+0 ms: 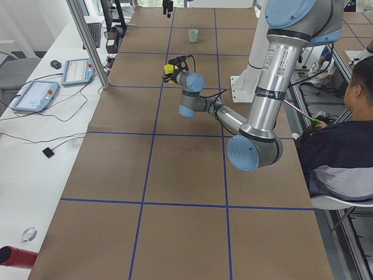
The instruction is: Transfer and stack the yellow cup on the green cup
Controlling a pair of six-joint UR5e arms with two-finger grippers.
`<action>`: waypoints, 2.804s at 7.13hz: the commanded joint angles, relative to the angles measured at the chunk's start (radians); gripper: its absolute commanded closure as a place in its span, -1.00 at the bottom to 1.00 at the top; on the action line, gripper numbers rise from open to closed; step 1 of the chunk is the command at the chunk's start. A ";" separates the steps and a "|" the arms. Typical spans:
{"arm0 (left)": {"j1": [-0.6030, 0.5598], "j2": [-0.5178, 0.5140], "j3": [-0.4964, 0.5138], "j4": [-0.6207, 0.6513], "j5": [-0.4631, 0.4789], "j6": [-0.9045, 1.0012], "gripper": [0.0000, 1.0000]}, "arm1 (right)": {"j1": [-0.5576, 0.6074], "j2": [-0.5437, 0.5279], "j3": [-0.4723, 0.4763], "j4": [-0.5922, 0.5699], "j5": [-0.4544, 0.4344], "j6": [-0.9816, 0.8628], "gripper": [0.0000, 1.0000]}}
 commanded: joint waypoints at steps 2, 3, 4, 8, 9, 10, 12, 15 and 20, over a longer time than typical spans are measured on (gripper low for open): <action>0.087 -0.062 -0.003 -0.003 -0.002 0.008 0.58 | -0.210 0.223 0.018 0.005 -0.024 0.384 -1.00; 0.140 -0.077 -0.003 -0.003 -0.001 0.008 0.42 | -0.272 0.276 0.016 0.002 -0.048 0.435 -1.00; 0.174 -0.101 0.000 0.000 0.008 0.010 0.41 | -0.338 0.332 0.013 -0.002 -0.076 0.591 -1.00; 0.193 -0.103 0.000 0.000 0.010 0.012 0.34 | -0.498 0.440 0.004 -0.143 -0.174 0.693 -1.00; 0.195 -0.103 0.001 0.000 0.010 0.012 0.28 | -0.518 0.438 0.004 -0.152 -0.194 0.700 -1.00; 0.195 -0.102 0.001 0.000 0.010 0.012 0.26 | -0.528 0.440 0.006 -0.175 -0.213 0.700 -1.00; 0.195 -0.100 0.000 -0.002 0.010 0.012 0.22 | -0.548 0.440 0.009 -0.206 -0.236 0.698 -1.00; 0.199 -0.097 0.001 -0.003 0.012 0.012 0.10 | -0.599 0.435 0.009 -0.206 -0.317 0.692 -0.93; 0.212 -0.108 0.009 -0.012 0.012 0.005 -0.99 | -0.601 0.438 0.054 -0.204 -0.323 0.635 1.00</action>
